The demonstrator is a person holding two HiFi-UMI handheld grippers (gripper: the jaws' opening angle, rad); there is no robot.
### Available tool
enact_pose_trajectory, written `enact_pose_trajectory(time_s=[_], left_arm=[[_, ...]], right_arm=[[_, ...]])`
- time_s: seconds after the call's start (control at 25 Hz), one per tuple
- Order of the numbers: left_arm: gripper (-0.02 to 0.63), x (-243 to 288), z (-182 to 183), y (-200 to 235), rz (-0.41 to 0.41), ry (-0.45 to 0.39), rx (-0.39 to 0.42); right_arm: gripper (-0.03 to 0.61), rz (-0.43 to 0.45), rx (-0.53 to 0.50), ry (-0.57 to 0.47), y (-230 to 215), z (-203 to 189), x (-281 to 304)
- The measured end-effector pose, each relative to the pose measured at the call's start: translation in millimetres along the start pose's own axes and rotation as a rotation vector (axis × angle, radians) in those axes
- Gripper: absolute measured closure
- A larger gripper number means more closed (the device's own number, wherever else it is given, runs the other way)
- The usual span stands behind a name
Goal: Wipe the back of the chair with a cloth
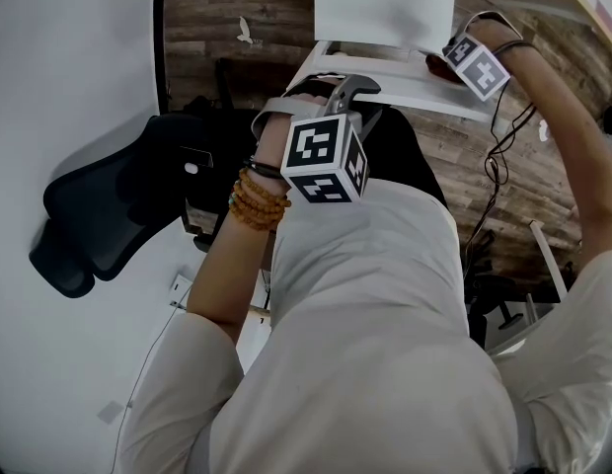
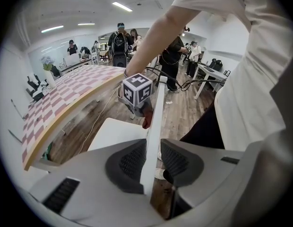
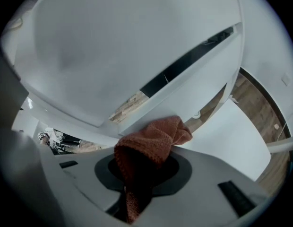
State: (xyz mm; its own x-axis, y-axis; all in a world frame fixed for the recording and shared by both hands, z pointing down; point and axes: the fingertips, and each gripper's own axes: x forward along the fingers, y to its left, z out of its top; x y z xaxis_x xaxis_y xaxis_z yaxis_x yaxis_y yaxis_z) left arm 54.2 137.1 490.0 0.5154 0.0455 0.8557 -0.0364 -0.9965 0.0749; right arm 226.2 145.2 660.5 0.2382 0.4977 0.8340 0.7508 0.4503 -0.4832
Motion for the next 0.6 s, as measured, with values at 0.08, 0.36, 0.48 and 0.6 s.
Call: enact_pose_trajectory(time_s=[0.08, 0.36, 0.48, 0.6], left_arm=[[0.492, 0.4, -0.3, -0.4, 0.002, 0.002, 0.004], [0.492, 0.8, -1.6, -3.7, 0.001, 0.018, 0.014], [0.492, 2.0, -2.2, -3.4, 0.003, 0.022, 0.026], [0.492, 2.1, -1.5, -2.6, 0.001, 0.022, 0.030]], right_arm=[[0.479, -0.001, -0.001, -0.006, 7.8, 2.0, -7.4], [0.480, -0.033, 0.014, -0.057, 37.2, 21.2, -49.3], [0.480, -0.057, 0.018, -0.055, 46.7, 28.6, -69.5], [0.482, -0.077, 0.033, -0.066, 56.3, 36.3, -91.5]])
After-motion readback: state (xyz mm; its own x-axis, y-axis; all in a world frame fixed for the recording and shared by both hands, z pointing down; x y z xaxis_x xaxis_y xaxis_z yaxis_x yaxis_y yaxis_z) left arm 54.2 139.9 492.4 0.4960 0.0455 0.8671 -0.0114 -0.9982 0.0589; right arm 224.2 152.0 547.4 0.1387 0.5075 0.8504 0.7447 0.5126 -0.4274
